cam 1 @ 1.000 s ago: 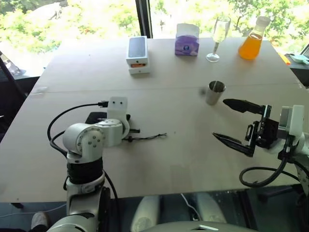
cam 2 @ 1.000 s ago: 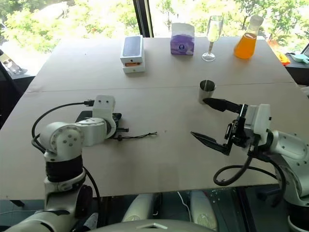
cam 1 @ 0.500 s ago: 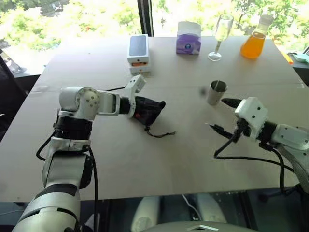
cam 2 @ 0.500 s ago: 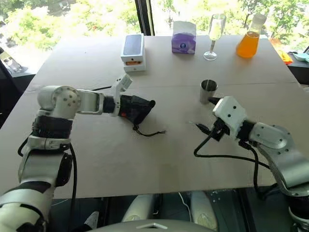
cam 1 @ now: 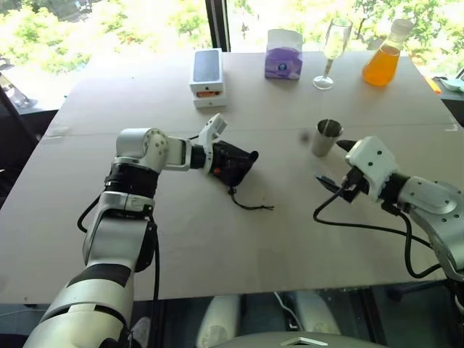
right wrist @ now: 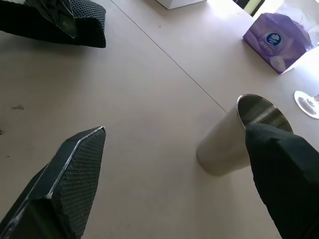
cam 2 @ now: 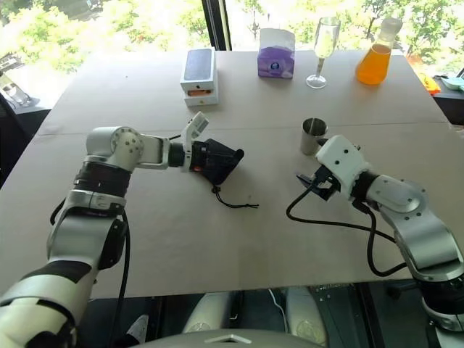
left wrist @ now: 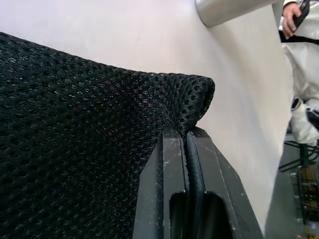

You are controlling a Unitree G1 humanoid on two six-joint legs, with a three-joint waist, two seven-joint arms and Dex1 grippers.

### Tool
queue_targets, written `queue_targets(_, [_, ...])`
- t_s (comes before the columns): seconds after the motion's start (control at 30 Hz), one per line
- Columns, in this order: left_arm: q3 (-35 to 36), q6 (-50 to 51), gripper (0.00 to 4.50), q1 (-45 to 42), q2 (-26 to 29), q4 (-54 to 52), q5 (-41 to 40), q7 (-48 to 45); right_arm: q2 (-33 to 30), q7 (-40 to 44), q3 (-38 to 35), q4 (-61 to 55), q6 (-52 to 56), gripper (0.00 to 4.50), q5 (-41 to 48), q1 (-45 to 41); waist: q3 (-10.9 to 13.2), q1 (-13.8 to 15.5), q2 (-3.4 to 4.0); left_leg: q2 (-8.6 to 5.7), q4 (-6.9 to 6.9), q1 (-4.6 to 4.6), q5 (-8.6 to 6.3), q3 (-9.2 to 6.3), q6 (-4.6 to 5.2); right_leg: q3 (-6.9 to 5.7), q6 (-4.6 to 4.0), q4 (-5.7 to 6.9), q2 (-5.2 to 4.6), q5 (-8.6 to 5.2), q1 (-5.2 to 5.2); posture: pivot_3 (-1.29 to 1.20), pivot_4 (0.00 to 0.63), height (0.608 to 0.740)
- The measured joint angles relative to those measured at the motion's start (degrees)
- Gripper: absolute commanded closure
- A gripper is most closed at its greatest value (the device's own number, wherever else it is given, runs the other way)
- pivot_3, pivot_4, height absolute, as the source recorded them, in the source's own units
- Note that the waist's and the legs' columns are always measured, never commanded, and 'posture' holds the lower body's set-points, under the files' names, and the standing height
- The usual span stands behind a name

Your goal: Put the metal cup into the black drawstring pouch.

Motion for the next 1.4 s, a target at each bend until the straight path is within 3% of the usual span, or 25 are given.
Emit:
queue_targets(0.43, [-5.21, -11.84, 4.48, 6.46, -0.23, -7.83, 11.21, -1.98, 1.20, 0.17, 0.02, -1.79, 1.91, 0.00, -0.63, -0.14, -0.01, 0.11, 0.01, 0.00, 0.02, 0.00, 0.00, -0.02, 0.00, 0.16, 0.00, 0.04, 0.00, 0.00, 0.00, 0.00, 0.150, 0.740])
queue_targets(0.47, [-5.60, -12.44, 3.89, 6.66, -0.11, -8.51, 12.13, -2.11, 1.26, 0.17, 0.02, -2.25, 2.40, 0.00, -0.54, -0.37, -0.01, 0.11, 0.01, 0.00, 0.04, 0.00, 0.00, -0.02, 0.00, 0.16, 0.00, 0.05, 0.01, 0.00, 0.01, 0.00, 0.150, 0.740])
queue_targets(0.53, [-7.02, -14.77, 3.13, 7.49, 0.62, -10.94, 14.03, -2.95, 1.30, 0.15, 0.02, -2.56, 2.88, 0.00, -0.55, -0.62, -0.01, 0.07, 0.01, 0.00, 0.06, 0.01, 0.00, -0.01, 0.00, 0.17, 0.01, 0.06, 0.01, 0.01, 0.01, 0.00, 0.150, 0.740])
queue_targets(0.57, [-7.38, -15.55, 3.06, 7.73, 0.86, -11.49, 14.54, -3.07, 1.31, 0.14, 0.02, -2.56, 2.94, 0.00, -0.56, -0.64, -0.01, 0.05, 0.01, 0.00, 0.06, 0.01, 0.00, 0.00, 0.00, 0.18, 0.01, 0.06, 0.01, 0.01, 0.02, 0.00, 0.150, 0.740])
queue_targets(0.8, [-12.61, -26.32, 3.06, 14.53, 7.31, -24.73, 23.68, -3.85, 5.81, 2.32, -4.47, -9.45, 1.86, 0.00, 7.90, 4.93, -0.01, 0.14, 0.01, 0.03, 0.01, 0.01, -0.01, -0.03, 0.01, 0.20, 0.00, 0.03, 0.01, 0.01, 0.02, 0.00, 0.150, 0.740])
queue_targets(0.93, [-13.25, -26.92, 3.06, 18.07, 9.76, -30.63, 26.03, -3.73, 3.18, 5.89, -5.25, -13.98, -0.32, 0.00, 9.91, 11.30, -0.01, 0.26, 0.01, 0.00, 0.14, 0.04, -0.08, -0.04, 0.14, 0.16, 0.03, 0.07, 0.00, 0.02, 0.12, 0.00, 0.150, 0.740])
queue_targets(1.17, [-11.33, -24.60, 3.06, 20.45, 12.13, -41.91, 28.38, -0.80, 2.52, 7.98, -10.12, -15.49, -1.56, 0.00, 14.40, 14.77, -0.01, 0.04, 0.01, 0.04, 0.15, 0.14, -0.13, -0.07, 0.25, 0.18, 0.06, 0.22, 0.09, 0.04, 0.15, 0.00, 0.150, 0.740])
queue_targets(1.4, [-16.05, -30.13, 3.06, 29.06, 15.86, -52.02, 40.21, 4.40, 1.27, 8.13, -10.90, -15.50, -1.99, 0.00, 16.55, 15.48, -0.02, 0.21, 0.02, 0.03, 0.14, 0.14, -0.14, -0.04, 0.28, 0.20, 0.06, 0.16, 0.08, 0.04, 0.18, 0.00, 0.150, 0.740])
